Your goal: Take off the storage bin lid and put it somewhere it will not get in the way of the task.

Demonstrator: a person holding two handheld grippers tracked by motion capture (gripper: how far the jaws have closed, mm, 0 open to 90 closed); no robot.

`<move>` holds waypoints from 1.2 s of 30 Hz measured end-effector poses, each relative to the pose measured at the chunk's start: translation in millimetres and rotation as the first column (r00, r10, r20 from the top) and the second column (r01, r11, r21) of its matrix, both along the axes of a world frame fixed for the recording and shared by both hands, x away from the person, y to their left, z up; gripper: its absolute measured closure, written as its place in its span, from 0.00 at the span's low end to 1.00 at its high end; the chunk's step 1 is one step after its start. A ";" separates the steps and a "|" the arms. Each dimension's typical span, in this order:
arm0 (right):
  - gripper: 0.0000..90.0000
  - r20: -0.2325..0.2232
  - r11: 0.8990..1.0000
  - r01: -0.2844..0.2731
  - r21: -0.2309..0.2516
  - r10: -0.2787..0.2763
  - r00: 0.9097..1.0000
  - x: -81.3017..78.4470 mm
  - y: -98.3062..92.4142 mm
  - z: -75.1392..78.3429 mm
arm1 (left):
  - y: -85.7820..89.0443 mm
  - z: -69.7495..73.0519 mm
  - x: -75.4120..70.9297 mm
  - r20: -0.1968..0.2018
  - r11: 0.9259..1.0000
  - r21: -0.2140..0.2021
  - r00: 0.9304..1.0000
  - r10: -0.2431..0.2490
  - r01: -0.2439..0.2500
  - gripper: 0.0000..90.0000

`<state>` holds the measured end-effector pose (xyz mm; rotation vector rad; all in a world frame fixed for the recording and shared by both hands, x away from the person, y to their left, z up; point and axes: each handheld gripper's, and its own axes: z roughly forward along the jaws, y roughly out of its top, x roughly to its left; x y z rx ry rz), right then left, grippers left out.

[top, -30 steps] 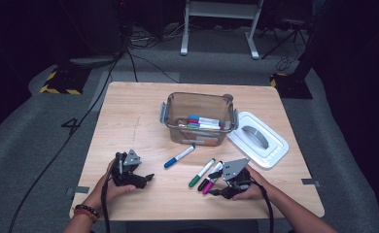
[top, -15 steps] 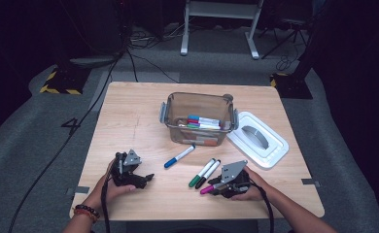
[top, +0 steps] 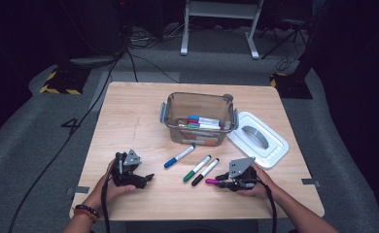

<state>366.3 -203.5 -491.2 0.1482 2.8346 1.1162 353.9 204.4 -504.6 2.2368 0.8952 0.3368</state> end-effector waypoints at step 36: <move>0.83 0.023 0.981 0.163 0.108 -0.166 0.986 16.2 -29.5 21.1 | -0.1 0.0 0.0 0.000 1.000 0.000 1.000 0.002 -0.002 0.15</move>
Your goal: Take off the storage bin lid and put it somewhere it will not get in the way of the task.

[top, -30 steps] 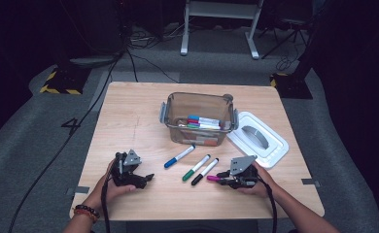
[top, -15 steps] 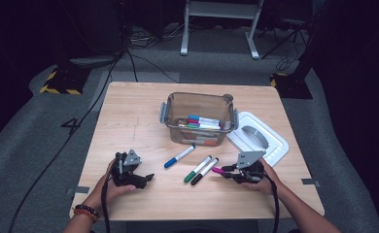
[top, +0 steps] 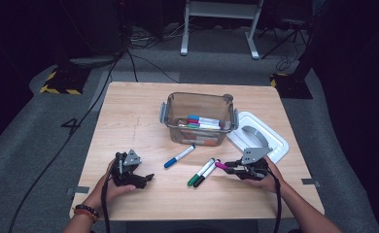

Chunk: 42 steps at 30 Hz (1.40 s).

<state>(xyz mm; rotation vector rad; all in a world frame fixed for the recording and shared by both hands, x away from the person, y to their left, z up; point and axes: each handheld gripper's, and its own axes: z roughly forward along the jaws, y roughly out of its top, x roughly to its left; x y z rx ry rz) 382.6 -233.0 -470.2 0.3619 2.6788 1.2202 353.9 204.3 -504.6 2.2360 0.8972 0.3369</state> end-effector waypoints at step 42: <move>0.83 0.008 0.996 -0.056 0.073 0.055 0.998 14.0 45.7 -6.1 | 0.1 0.0 0.4 0.000 1.000 0.001 1.000 -0.004 0.004 0.15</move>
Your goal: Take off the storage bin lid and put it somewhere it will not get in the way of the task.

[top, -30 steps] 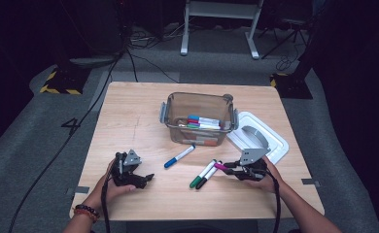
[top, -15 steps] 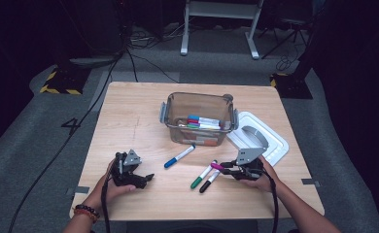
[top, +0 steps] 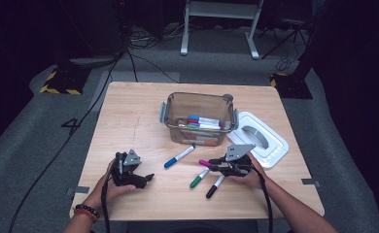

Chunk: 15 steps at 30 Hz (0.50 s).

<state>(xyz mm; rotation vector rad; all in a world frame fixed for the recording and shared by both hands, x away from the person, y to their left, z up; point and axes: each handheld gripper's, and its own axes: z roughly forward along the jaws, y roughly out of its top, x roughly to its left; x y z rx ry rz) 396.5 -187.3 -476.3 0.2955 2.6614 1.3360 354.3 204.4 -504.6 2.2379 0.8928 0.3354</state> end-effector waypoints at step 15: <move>0.83 0.031 0.999 0.000 0.053 -0.002 1.000 1.2 -0.4 20.9 | 0.0 0.0 0.2 0.001 1.000 0.001 1.000 -0.001 0.001 0.15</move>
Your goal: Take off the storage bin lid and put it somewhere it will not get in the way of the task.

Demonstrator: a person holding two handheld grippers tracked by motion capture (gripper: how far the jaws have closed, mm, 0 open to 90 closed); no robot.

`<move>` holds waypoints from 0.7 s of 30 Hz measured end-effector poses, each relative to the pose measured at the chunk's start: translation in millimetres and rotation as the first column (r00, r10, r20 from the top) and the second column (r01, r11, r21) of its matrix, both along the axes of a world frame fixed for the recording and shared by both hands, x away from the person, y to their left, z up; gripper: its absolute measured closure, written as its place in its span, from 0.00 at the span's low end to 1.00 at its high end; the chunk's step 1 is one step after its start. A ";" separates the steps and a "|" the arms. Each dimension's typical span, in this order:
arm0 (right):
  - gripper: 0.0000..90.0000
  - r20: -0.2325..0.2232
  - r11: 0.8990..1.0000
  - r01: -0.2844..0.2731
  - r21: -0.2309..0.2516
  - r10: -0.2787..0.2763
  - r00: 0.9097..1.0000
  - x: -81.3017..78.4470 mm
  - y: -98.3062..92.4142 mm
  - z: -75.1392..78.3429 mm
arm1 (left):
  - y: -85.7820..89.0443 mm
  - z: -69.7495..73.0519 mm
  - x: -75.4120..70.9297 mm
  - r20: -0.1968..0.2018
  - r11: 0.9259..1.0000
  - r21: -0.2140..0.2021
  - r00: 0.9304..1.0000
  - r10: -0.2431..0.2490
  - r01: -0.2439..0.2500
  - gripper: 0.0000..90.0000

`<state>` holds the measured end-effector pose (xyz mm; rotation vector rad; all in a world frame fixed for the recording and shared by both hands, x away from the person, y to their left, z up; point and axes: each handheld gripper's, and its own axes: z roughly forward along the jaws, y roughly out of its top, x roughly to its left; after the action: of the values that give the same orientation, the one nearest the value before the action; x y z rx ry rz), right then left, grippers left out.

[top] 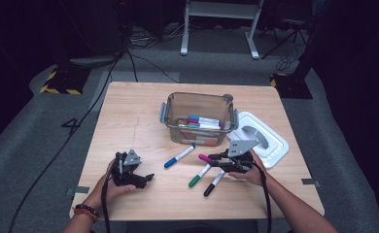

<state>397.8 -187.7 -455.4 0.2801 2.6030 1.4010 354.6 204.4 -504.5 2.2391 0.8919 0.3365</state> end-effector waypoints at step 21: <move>0.83 0.101 0.999 0.013 0.039 -0.017 0.995 11.1 -7.0 71.9 | -0.2 -0.1 1.9 0.000 1.000 0.000 1.000 -0.010 0.010 0.14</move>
<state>408.9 -194.7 -383.5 0.2274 2.4899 1.4233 356.5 204.3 -504.6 2.2433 0.8801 0.3317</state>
